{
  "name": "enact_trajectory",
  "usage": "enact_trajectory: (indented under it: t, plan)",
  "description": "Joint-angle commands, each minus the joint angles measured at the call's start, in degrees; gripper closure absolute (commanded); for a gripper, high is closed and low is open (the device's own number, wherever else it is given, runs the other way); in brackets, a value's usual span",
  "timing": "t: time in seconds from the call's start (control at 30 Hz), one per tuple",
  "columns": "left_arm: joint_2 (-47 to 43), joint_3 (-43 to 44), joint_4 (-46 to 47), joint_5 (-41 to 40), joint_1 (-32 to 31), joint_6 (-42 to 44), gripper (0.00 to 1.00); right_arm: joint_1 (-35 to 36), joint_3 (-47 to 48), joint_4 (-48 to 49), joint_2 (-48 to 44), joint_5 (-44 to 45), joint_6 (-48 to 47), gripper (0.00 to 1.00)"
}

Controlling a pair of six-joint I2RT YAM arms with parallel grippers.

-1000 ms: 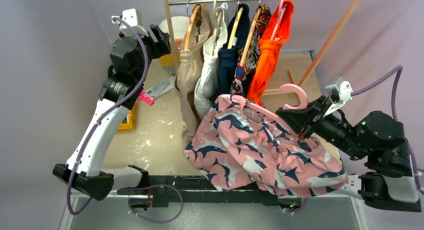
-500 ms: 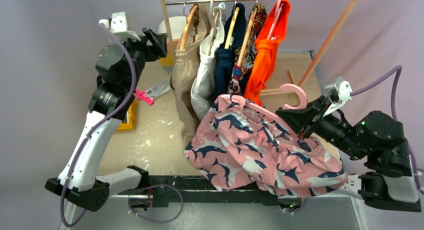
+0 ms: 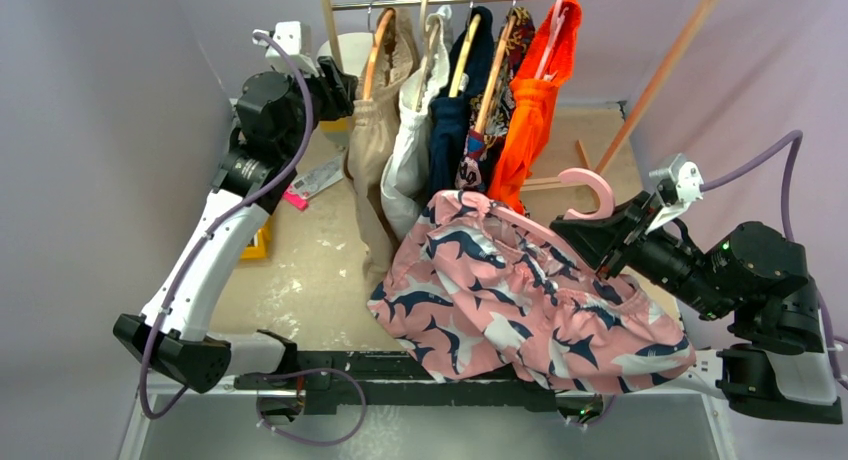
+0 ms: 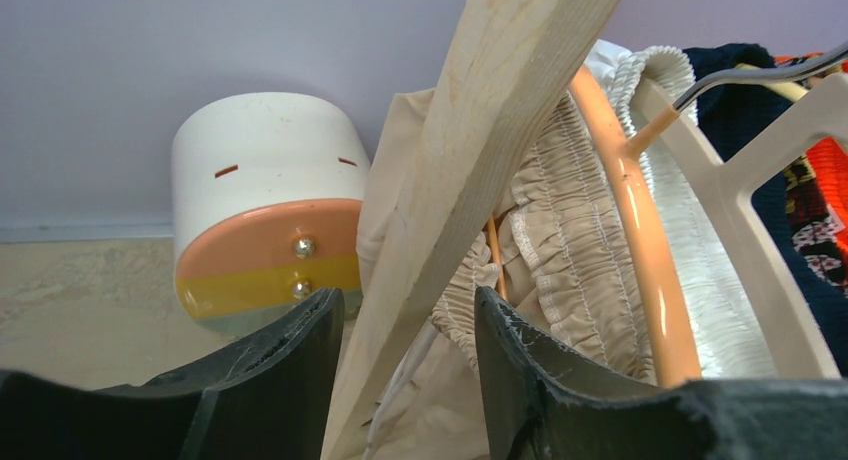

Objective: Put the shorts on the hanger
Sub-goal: Move the clothesline to the center of the board.

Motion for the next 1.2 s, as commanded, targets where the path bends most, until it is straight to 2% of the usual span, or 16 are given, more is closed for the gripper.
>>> enact_trajectory:
  t: [0.0,0.1,0.27,0.43,0.57,0.9,1.17]
  plan:
    - [0.5,1.2,3.2,-0.4,-0.1,2.5,0.51,-0.2,1.1,3.0,0.1,-1.7,0.2,1.0]
    - [0.1,-0.1,3.2,-2.0,-0.1,4.1,0.55,-0.2,2.3,2.5,0.1,-4.4,-0.3,1.0]
    - [-0.8,-1.0,3.0,-3.4,-0.1,4.7,0.73,-0.2,4.2,0.9,0.6,-5.9,-0.7,1.0]
    - [-3.1,-1.2,2.4,-7.0,-0.1,6.0,0.78,-0.1,5.5,-0.2,1.5,-6.2,-0.6,1.0]
    - [-4.5,-1.5,1.8,-9.5,-0.1,7.0,0.86,-0.2,5.6,-0.4,1.8,-6.3,-1.0,1.0]
    - [-6.7,0.9,-2.0,-14.2,-0.1,7.7,0.91,-0.2,7.3,-0.6,2.6,-6.6,-1.5,1.0]
    - [-10.3,-2.5,-3.3,-25.5,-0.1,11.3,0.97,-0.2,10.1,-2.3,3.9,-8.5,-2.0,1.0]
